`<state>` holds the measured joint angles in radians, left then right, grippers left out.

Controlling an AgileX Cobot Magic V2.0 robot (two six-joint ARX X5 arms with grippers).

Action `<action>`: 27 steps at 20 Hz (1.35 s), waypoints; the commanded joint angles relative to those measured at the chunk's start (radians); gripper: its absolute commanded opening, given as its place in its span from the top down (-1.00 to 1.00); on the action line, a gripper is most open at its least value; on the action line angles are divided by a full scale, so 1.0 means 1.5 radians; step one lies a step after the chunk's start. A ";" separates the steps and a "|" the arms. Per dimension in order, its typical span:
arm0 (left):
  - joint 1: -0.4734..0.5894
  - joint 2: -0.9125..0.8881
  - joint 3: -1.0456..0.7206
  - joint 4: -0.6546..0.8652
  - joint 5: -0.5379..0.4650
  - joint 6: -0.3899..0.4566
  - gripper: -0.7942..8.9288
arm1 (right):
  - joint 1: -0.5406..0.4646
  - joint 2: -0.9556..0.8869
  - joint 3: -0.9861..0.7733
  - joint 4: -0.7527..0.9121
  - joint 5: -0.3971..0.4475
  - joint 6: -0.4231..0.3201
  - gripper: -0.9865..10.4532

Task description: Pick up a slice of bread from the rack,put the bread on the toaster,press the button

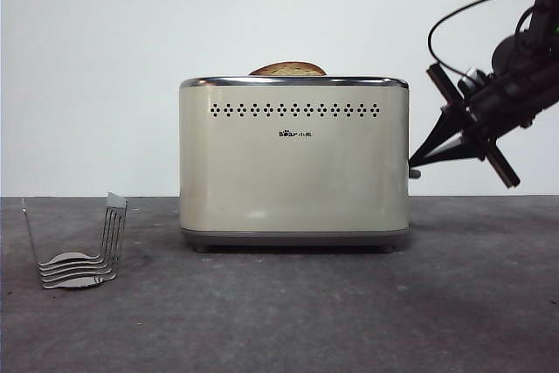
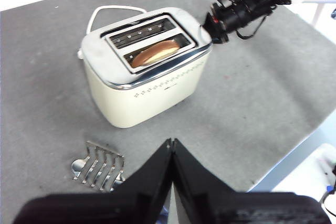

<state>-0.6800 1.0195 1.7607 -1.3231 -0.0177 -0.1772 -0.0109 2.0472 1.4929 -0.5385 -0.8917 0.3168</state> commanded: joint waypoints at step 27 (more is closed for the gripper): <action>-0.001 0.018 -0.005 0.002 -0.035 0.021 0.85 | 0.011 0.041 -0.002 -0.044 0.058 -0.022 0.84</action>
<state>-0.6800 1.0496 1.7607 -1.3231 -0.0715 -0.1574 -0.0006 2.0560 1.5196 -0.5720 -0.8604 0.2981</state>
